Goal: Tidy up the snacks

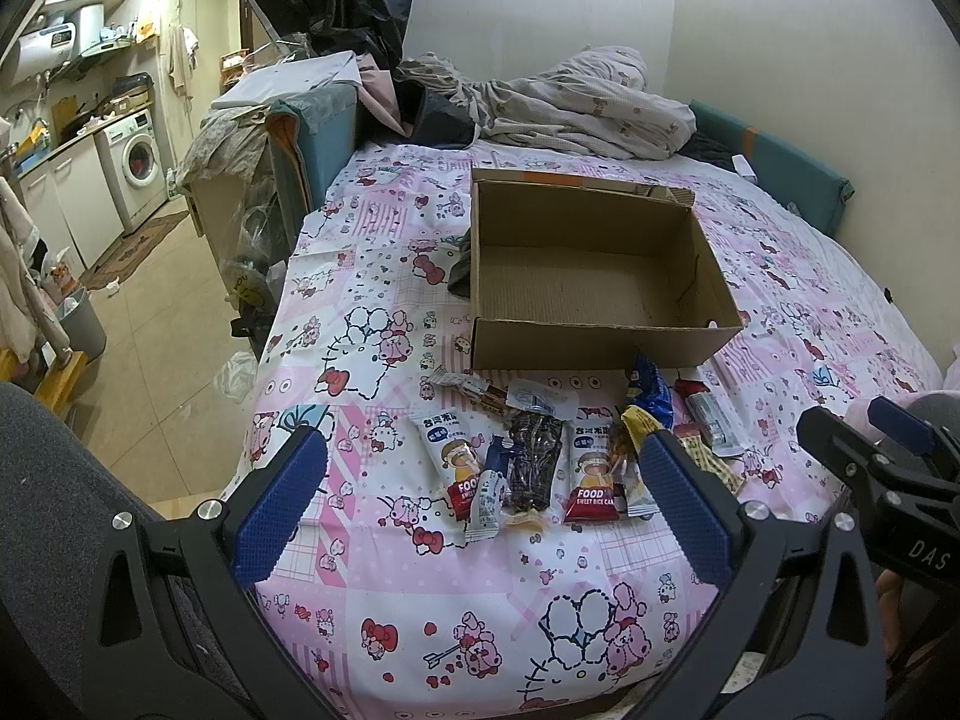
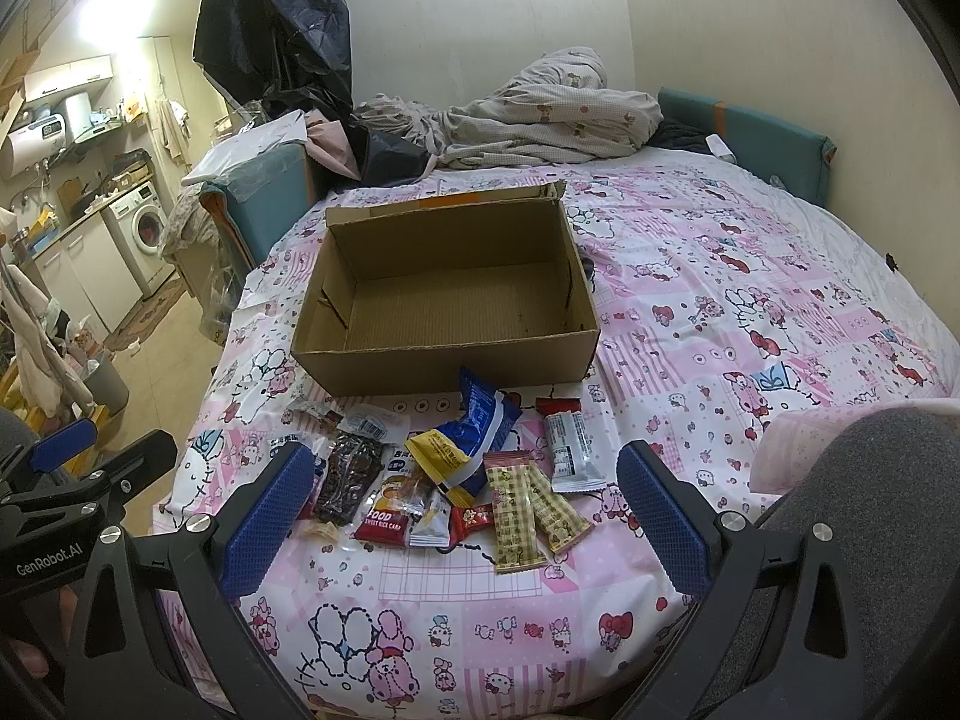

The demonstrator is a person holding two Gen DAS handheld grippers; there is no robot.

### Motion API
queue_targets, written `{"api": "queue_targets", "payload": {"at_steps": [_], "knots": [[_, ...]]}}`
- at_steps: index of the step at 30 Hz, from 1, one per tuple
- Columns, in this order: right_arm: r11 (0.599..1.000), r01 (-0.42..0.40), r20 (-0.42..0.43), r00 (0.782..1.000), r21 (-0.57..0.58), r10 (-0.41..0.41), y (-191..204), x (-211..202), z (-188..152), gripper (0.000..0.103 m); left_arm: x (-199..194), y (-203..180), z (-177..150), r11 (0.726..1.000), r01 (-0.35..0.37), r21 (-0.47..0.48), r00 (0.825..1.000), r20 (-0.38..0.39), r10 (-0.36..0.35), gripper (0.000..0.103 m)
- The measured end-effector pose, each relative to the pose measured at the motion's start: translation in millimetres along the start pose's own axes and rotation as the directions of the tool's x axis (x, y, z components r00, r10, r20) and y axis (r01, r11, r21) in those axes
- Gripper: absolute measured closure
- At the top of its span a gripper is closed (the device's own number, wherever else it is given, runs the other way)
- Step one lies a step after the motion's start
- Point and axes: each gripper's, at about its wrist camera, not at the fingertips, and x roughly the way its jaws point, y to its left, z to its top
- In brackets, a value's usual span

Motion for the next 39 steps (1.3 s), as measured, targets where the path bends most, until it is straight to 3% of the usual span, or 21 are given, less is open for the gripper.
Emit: {"api": "queue_targets", "payload": {"at_steps": [9, 15, 19, 23, 26, 28, 30, 35, 39], "knots": [[1.000, -0.009, -0.017, 1.000, 0.014, 0.009, -3, 2, 2, 0.000, 2, 0, 1, 1.000, 0.005, -0.001, 1.000, -0.016, -0.005, 0.000], [0.995, -0.049, -0.128, 0.990, 0.090, 0.060, -26, 25, 24, 0.000, 26, 14, 25, 0.999, -0.016, -0.043, 0.993, -0.115, 0.011, 0.000], [0.987, -0.074, -0.249, 0.962, 0.144, 0.109, -44, 54, 36, 0.000, 57, 23, 39, 0.997, 0.002, -0.075, 0.972, -0.234, -0.019, 0.000], [0.978, -0.068, -0.351, 0.927, 0.197, 0.135, -61, 86, 44, 0.000, 98, 24, 42, 0.996, 0.016, -0.087, 0.926, -0.374, -0.047, 0.003], [0.973, -0.056, -0.388, 0.910, 0.226, 0.142, -70, 103, 46, 0.000, 123, 17, 35, 0.998, 0.026, -0.063, 0.886, -0.462, -0.052, 0.016], [0.966, -0.054, -0.416, 0.895, 0.254, 0.159, -76, 113, 46, 0.000, 139, 13, 27, 0.998, 0.031, -0.060, 0.852, -0.520, -0.057, 0.037], [0.958, -0.054, -0.430, 0.885, 0.280, 0.176, -81, 122, 44, 0.000, 151, 8, 19, 0.997, 0.041, -0.064, 0.832, -0.550, -0.069, 0.054], [0.944, -0.053, -0.444, 0.873, 0.324, 0.201, -88, 133, 39, 0.000, 182, -5, -1, 0.998, 0.050, -0.037, 0.776, -0.628, -0.062, 0.057], [0.938, -0.060, -0.437, 0.873, 0.341, 0.215, -91, 135, 37, 0.000, 196, -12, -12, 0.999, 0.050, -0.008, 0.753, -0.657, -0.043, 0.065]]}}
